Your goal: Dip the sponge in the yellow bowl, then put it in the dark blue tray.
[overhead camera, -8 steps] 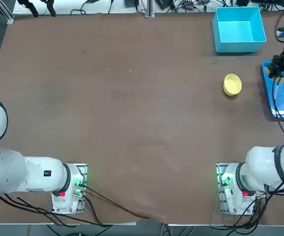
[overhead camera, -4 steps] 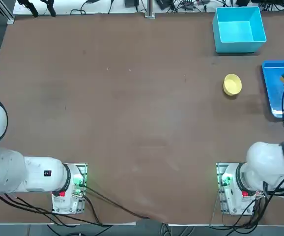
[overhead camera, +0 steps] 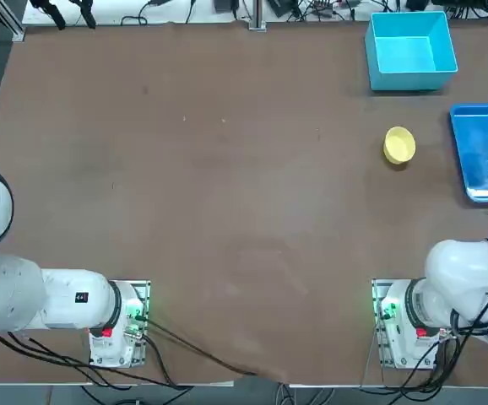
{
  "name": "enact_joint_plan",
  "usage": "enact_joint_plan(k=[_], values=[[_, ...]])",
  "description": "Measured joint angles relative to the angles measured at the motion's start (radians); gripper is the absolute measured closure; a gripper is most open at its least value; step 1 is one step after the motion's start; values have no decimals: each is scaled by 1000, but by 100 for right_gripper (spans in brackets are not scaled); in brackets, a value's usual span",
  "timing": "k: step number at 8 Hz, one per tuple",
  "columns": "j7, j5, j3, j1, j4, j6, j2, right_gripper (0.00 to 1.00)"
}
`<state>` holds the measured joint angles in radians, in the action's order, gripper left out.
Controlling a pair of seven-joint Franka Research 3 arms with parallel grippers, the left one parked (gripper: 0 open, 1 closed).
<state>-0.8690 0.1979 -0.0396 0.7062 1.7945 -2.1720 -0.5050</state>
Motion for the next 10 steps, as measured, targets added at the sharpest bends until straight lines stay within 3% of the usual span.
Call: enact_joint_plan(k=[2,5,9,10], values=[[0,0,0,11,-25,-71,-79,70],[11,-1,1,18,-31,-95,-112,64],[44,-1,18,17,-32,-93,-117,1],[46,-1,21,17,-38,-82,-113,0]])
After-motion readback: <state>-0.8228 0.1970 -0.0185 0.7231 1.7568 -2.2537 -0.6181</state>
